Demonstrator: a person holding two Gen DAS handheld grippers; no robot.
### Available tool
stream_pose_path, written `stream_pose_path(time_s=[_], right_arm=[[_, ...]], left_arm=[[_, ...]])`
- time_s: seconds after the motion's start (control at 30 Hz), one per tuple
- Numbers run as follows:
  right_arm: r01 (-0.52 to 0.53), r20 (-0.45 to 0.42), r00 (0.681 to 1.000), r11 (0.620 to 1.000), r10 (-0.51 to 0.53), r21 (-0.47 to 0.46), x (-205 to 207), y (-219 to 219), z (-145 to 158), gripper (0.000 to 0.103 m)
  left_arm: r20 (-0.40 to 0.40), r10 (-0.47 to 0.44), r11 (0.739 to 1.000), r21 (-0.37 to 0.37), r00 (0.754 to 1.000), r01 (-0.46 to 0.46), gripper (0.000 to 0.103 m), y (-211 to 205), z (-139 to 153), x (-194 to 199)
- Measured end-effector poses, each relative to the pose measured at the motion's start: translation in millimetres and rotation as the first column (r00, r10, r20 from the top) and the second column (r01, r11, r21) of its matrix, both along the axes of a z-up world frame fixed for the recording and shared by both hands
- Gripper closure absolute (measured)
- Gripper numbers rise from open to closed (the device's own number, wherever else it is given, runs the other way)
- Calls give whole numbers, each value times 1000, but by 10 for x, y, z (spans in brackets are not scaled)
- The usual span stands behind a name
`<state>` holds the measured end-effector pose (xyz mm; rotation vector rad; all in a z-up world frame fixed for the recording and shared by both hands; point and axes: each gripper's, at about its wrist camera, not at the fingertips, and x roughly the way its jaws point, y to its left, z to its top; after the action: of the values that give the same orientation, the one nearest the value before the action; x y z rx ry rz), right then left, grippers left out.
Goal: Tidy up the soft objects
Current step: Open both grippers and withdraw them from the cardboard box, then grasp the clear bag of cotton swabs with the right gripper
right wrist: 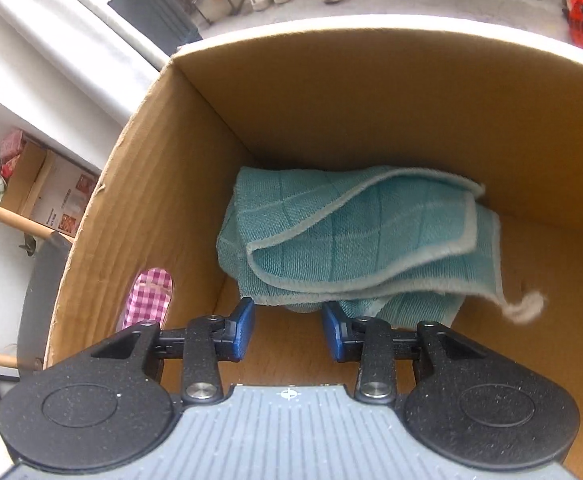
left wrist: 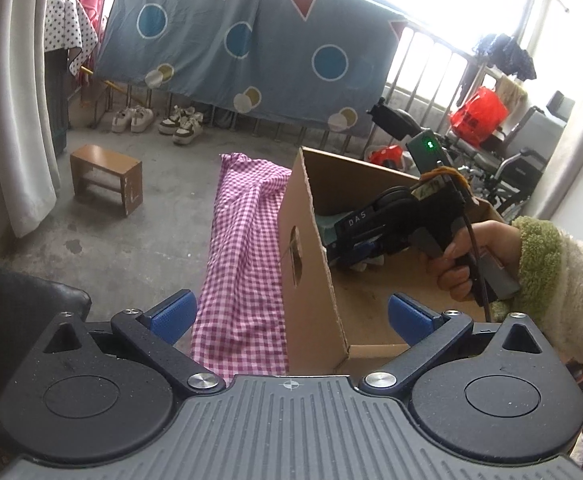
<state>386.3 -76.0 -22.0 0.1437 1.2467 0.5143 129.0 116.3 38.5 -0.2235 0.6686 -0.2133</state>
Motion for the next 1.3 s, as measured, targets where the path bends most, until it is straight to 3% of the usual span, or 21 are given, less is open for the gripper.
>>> stream_pose_path(time_s=[0.17, 0.33, 0.53, 0.7, 0.83, 0.93, 1.07, 1.3], right_arm=[[-26, 12, 1000, 1000, 27, -16, -55, 7, 46, 63], [-41, 54, 998, 999, 41, -6, -232, 2, 360, 62], [-44, 182, 983, 993, 24, 106, -770, -332, 1052, 55], [-41, 286, 958, 975, -24, 217, -1330, -788, 1561, 43], [-18, 348, 933, 953, -93, 304, -1845, -1079, 1741, 37], [10, 352, 924, 932, -147, 363, -2246, -1268, 1724, 37], [114, 309, 918, 911, -249, 396, -2687, -1380, 1418, 37], [313, 229, 884, 880, -407, 356, -3015, -1243, 713, 46]], left_arm=[[-7, 8, 1000, 5, 1000, -8, 0, -10, -33, 4], [5, -11, 1000, 28, 1000, 11, 0, -52, -26, -75], [51, -14, 998, 59, 999, 11, 0, -99, 46, -229], [51, -36, 999, 13, 998, 35, 0, -117, 109, -350], [37, -66, 997, -27, 997, 67, 0, -104, 125, -436], [10, -108, 992, -63, 994, 108, 0, -126, 103, -495], [-59, -229, 970, -95, 972, 223, 0, -229, -31, -547], [-157, -336, 941, -29, 928, 336, 0, -628, -360, -594]])
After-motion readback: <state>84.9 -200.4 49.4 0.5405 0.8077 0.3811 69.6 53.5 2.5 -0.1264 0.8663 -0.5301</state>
